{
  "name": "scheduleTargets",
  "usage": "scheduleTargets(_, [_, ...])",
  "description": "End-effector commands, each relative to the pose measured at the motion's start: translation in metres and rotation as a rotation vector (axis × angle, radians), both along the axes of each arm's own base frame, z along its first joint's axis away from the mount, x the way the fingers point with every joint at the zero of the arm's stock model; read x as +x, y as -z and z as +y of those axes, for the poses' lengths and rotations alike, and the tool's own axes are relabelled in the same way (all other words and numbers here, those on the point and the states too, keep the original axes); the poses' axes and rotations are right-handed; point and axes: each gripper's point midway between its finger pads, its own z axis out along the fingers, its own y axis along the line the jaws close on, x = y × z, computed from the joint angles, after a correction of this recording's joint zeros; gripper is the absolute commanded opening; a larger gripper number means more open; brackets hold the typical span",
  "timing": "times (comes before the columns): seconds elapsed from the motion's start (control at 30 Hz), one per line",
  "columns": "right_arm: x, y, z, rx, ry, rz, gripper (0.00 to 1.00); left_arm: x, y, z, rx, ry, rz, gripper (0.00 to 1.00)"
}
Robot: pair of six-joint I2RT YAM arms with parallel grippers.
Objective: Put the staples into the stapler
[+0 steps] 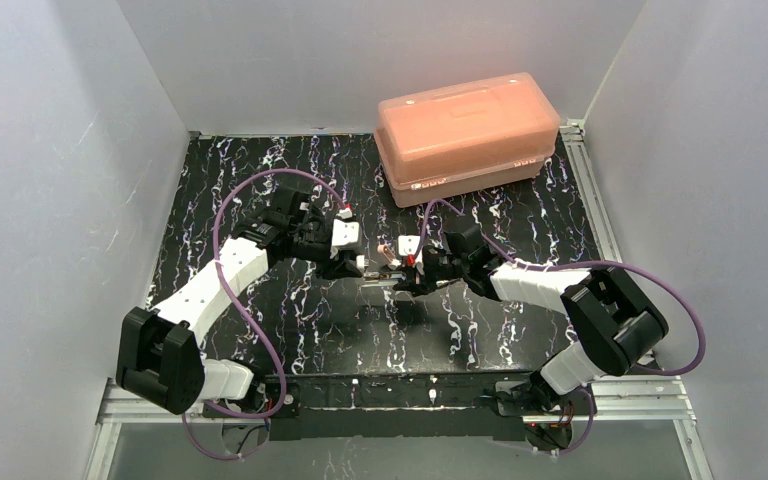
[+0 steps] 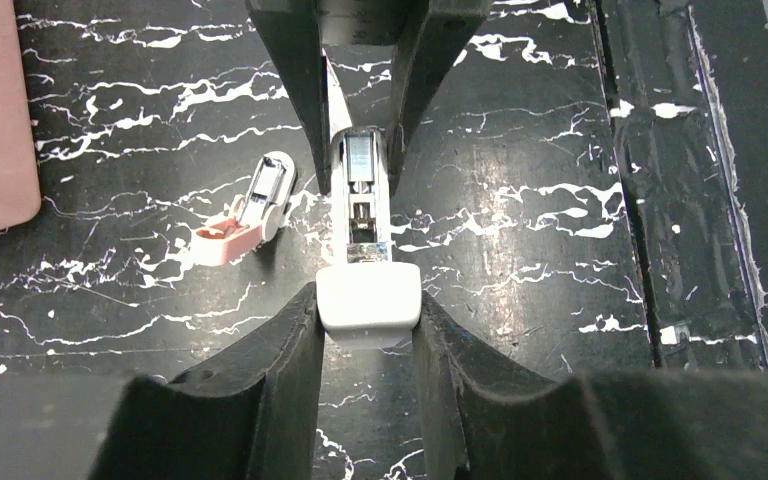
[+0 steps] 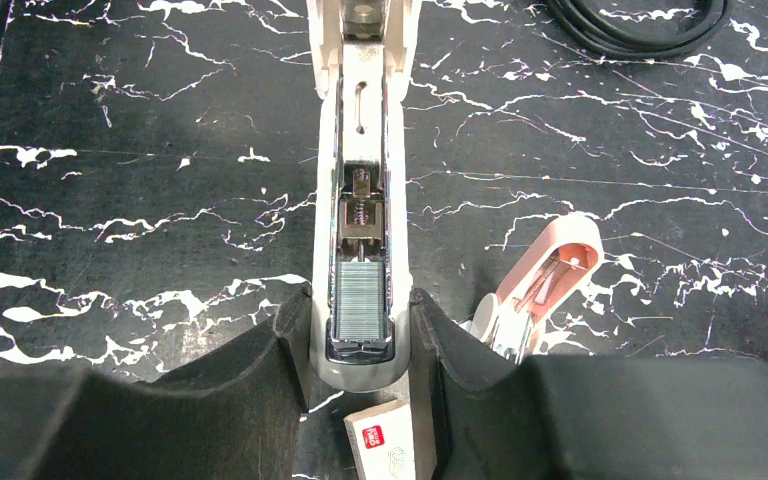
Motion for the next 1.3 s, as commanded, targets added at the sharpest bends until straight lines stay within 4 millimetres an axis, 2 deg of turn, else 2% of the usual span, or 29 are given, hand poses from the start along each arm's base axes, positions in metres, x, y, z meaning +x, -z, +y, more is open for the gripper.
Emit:
scheduleTargets(0.0, [0.012,0.003,-0.009,-0.027,0.046,-0.064,0.07,-0.012,0.004,0.011,0.015,-0.022,0.02,0.0])
scheduleTargets(0.37, [0.011,0.01,-0.007,-0.026,0.049,-0.033,0.07,-0.01,0.005,0.011,0.011,-0.034,0.012,0.0])
scheduleTargets(0.63, [0.012,0.006,-0.003,-0.008,0.068,0.017,0.07,0.002,0.0,0.004,0.0,-0.06,0.014,0.0])
scheduleTargets(0.97, [0.011,-0.018,0.01,0.085,0.091,0.123,0.06,0.006,0.007,-0.023,0.003,-0.031,0.054,0.0])
scheduleTargets(1.27, [0.009,-0.029,0.015,0.121,0.095,0.167,0.07,0.008,0.015,-0.05,0.018,-0.003,0.083,0.0])
